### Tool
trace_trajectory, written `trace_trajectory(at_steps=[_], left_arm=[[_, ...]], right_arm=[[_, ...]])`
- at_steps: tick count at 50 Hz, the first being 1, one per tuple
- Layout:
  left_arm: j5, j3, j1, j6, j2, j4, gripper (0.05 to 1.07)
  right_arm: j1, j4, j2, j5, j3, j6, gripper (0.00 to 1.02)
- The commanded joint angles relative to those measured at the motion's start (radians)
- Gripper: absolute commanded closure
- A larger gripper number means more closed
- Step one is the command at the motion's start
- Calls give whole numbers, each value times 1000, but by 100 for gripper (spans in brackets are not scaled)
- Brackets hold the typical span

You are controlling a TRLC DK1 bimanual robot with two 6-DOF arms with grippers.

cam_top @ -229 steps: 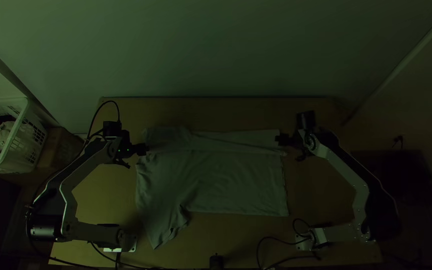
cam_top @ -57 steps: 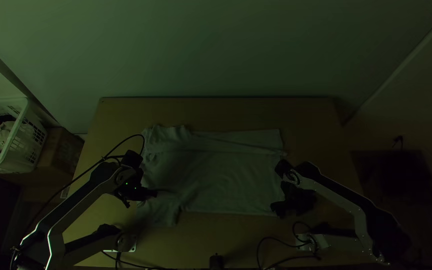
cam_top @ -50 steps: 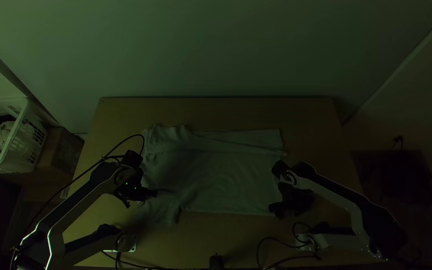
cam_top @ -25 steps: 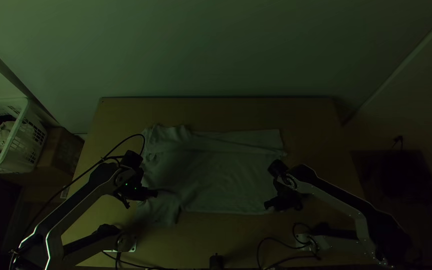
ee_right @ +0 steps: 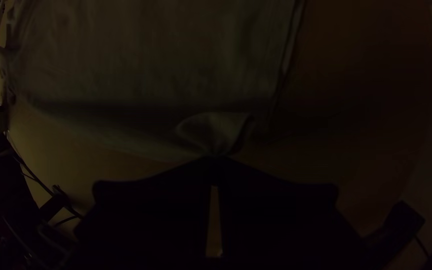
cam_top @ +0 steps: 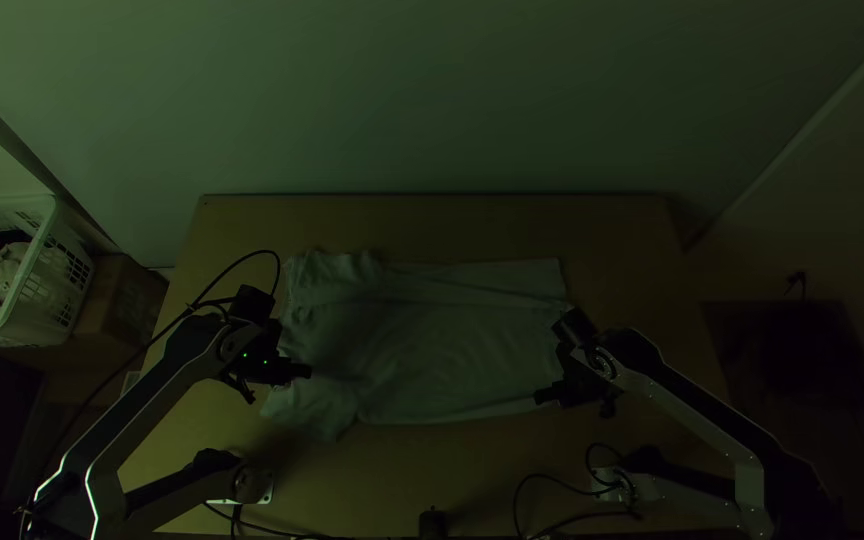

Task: Fold the t-shirt

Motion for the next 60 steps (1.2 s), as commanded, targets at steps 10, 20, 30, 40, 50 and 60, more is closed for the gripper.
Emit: trace_trajectory(at_steps=[10,20,30,40,50,60], left_arm=[[28,154,101,49,80,-13,104],[50,251,159,64,158,-8,104],[59,350,188,67,250,-2,104],[59,465,198,67,361,8,104],[59,574,211,69,466,21,104],[59,674,219,69,569,25,104]], right_arm=[[-94,-21,20,38,129,-67,100],[-164,-20,96,51,243,-116,100],[-219,6,213,61,365,-149,100],[-236,92,320,62,437,-157,100],[-250,126,414,62,520,-166,100],[-281,132,503,62,618,-186,100]])
